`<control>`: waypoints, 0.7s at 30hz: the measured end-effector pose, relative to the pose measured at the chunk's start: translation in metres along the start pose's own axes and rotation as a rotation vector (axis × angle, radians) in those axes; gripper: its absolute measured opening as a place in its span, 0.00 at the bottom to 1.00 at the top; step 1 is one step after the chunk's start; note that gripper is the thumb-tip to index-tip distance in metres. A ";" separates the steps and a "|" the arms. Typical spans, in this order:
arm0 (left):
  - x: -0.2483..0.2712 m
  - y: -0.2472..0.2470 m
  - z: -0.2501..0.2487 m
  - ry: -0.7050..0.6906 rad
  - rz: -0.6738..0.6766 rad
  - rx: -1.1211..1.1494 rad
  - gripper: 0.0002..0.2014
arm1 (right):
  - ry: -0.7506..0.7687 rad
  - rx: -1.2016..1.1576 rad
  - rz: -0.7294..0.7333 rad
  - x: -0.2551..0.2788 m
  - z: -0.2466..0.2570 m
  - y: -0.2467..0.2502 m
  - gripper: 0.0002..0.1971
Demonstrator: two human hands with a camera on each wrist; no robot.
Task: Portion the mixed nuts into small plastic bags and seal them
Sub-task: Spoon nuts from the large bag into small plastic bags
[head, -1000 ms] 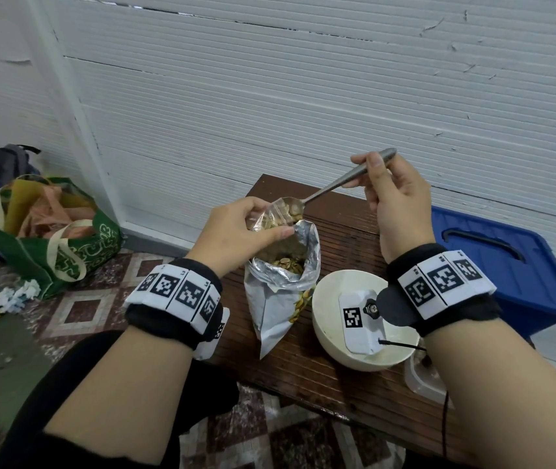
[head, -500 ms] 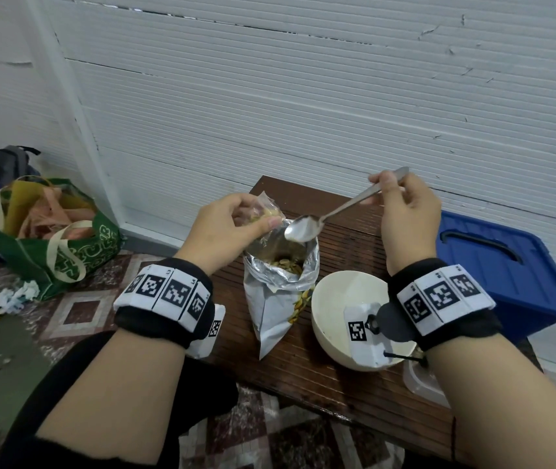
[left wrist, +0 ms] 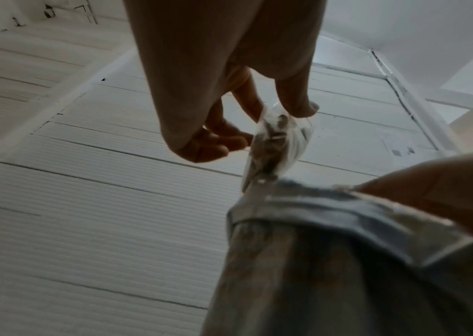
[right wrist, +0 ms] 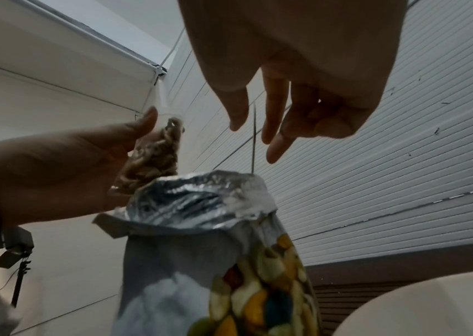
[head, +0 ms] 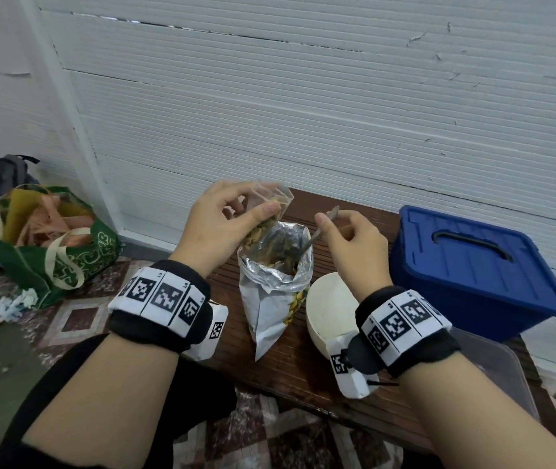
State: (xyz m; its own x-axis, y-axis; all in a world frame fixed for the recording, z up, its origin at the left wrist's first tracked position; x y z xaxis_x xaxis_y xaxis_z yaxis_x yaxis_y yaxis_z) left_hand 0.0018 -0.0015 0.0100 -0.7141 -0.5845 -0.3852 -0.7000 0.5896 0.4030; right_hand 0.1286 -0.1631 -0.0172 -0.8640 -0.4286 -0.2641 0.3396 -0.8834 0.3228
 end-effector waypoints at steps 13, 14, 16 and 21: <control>0.028 -0.069 -0.065 -0.085 0.094 0.153 0.15 | -0.031 -0.328 -0.110 0.017 0.018 0.089 0.18; 0.030 -0.077 -0.068 -0.091 0.098 0.142 0.15 | -0.035 -0.316 -0.077 0.020 0.021 0.095 0.19; 0.035 -0.092 -0.075 -0.114 0.108 0.116 0.14 | -0.044 -0.301 -0.012 0.024 0.024 0.105 0.19; 0.047 -0.130 -0.082 -0.158 0.176 0.096 0.15 | -0.073 -0.140 0.020 0.034 0.011 0.128 0.14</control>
State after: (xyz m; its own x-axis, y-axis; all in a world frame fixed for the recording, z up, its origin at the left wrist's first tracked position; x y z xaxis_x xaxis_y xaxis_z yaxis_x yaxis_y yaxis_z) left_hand 0.0600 -0.1515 0.0078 -0.8122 -0.3783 -0.4441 -0.5570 0.7290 0.3978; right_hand 0.1387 -0.2888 0.0254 -0.8795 -0.4362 -0.1900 0.4013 -0.8946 0.1964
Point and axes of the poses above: each hand's wrist, its own x-axis away from the middle knuckle, its own y-axis out of the back of the hand, z = x × y, the point moved 6 cm from there along -x, towards the middle knuckle, and after that the axes turned 8 degrees about -x, right-handed, at the moved point
